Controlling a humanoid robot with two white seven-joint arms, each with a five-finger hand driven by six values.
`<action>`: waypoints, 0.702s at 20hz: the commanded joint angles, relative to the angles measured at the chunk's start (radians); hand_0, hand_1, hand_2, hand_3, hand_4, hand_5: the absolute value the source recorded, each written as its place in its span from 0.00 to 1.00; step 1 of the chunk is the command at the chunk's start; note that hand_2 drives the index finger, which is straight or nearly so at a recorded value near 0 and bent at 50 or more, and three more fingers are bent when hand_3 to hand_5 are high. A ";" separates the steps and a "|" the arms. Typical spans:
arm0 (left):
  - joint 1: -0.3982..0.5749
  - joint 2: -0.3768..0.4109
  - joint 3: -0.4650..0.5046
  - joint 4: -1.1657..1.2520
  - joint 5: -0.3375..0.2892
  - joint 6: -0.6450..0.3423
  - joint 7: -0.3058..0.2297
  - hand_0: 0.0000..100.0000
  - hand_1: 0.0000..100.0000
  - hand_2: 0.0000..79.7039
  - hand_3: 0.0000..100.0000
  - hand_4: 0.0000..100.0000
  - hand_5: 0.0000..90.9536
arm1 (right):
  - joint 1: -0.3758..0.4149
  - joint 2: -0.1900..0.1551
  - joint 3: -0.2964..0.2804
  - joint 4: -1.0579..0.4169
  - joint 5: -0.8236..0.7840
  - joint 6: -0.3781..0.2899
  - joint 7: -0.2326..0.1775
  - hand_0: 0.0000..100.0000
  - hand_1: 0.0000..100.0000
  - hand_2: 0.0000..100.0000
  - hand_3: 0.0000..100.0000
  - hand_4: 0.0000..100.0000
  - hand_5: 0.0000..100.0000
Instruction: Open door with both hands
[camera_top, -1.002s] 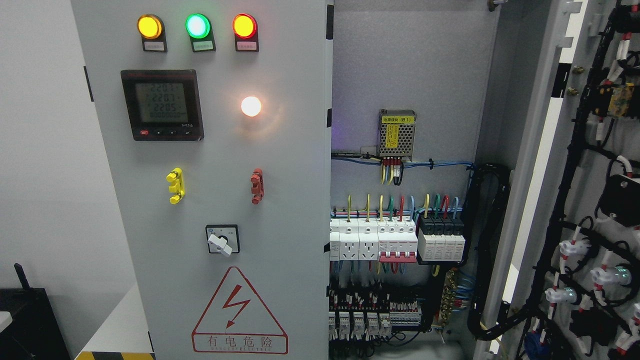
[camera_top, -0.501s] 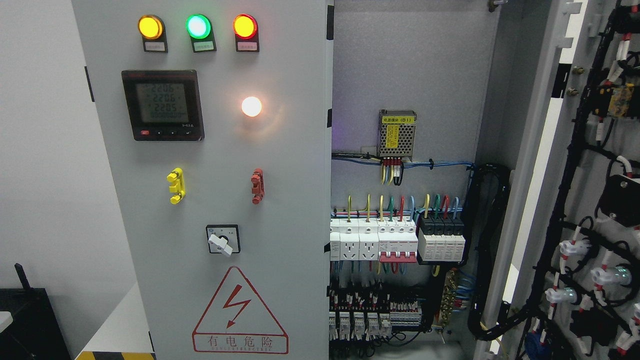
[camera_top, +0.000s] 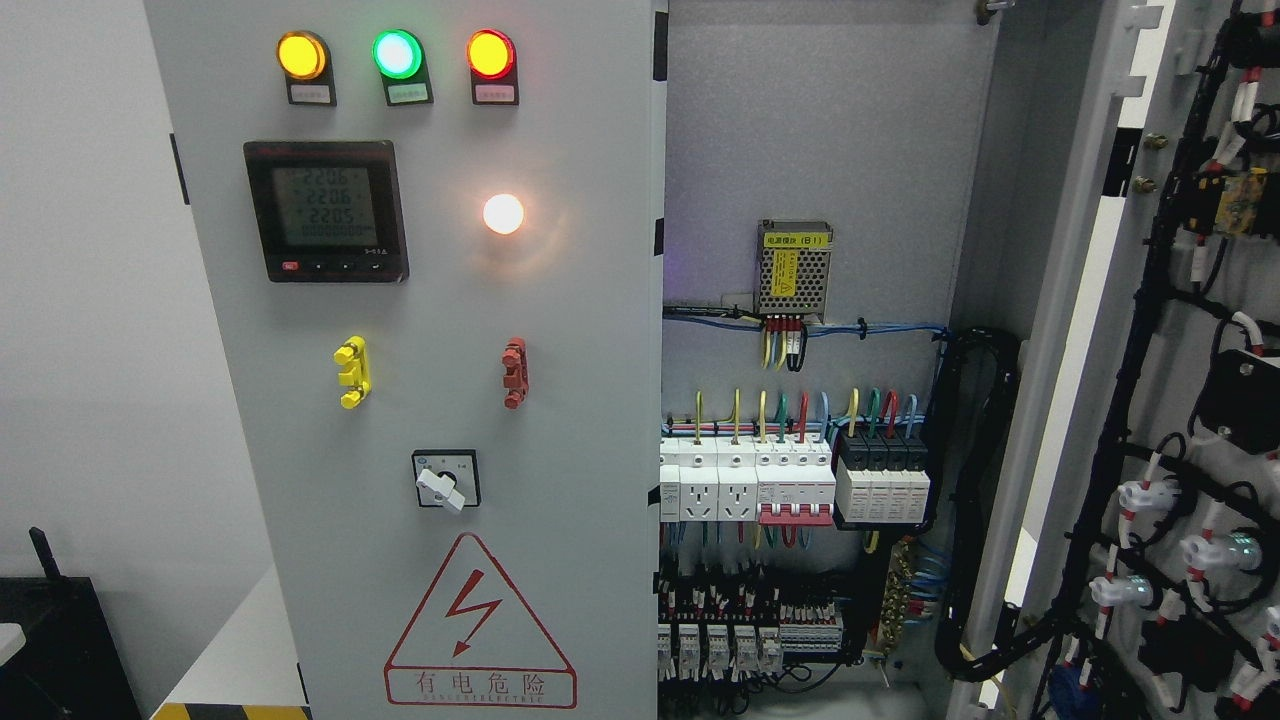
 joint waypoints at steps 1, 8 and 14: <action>0.068 -0.305 0.147 0.337 -0.098 0.001 0.136 0.12 0.39 0.00 0.00 0.00 0.00 | 0.000 0.000 0.000 0.000 0.000 0.000 -0.001 0.12 0.39 0.00 0.00 0.00 0.00; -0.005 -0.515 0.152 0.552 -0.081 0.161 0.319 0.12 0.39 0.00 0.00 0.00 0.00 | 0.000 0.000 0.000 0.000 0.000 0.000 -0.001 0.12 0.39 0.00 0.00 0.00 0.00; -0.096 -0.627 0.244 0.546 -0.081 0.496 0.365 0.12 0.39 0.00 0.00 0.00 0.00 | 0.000 0.000 0.000 0.000 0.000 0.000 -0.001 0.12 0.39 0.00 0.00 0.00 0.00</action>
